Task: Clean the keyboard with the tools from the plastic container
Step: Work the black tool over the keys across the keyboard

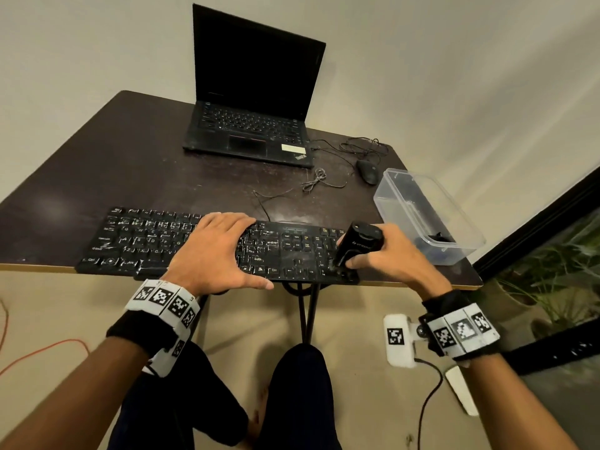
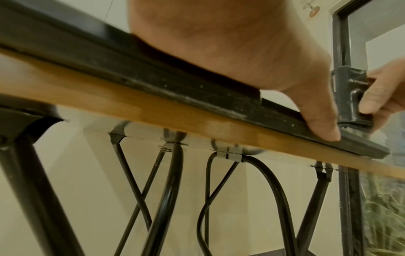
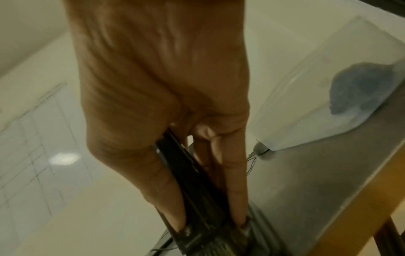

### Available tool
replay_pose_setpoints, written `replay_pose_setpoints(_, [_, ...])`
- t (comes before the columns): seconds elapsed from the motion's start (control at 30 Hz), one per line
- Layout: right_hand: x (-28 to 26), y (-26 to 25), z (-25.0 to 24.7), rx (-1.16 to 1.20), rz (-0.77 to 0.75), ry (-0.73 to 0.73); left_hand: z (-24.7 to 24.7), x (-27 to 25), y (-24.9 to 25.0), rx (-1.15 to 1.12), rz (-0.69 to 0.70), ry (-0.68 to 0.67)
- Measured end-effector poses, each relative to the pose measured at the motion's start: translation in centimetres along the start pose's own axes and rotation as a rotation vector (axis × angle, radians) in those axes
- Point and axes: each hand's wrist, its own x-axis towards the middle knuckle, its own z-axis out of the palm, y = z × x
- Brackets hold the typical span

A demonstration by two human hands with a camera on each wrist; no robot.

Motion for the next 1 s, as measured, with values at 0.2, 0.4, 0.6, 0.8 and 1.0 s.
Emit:
replay_pose_setpoints(0.2, [0.9,0.2,-0.9,0.020,-0.034,-0.031,0.0,0.0,0.0,-0.004,-0.005,-0.005])
replay_pose_setpoints(0.4, [1.4,-0.3,-0.9,-0.010,-0.047,0.007,0.1,0.1,0.0,0.000,-0.012,-0.015])
replay_pose_setpoints(0.6, [1.1,-0.2,-1.0,0.020,-0.077,-0.032,-0.1,0.1,0.0,0.011,-0.009,-0.019])
replay_pose_setpoints(0.8, [1.8,-0.2,-0.7,0.010,-0.070,-0.034,-0.3,0.0,0.1,-0.002,-0.003,-0.010])
replay_pose_setpoints(1.0, [1.6,0.9,-0.6,0.008,0.046,0.139,-0.2,0.1,0.1,0.013,-0.006,-0.024])
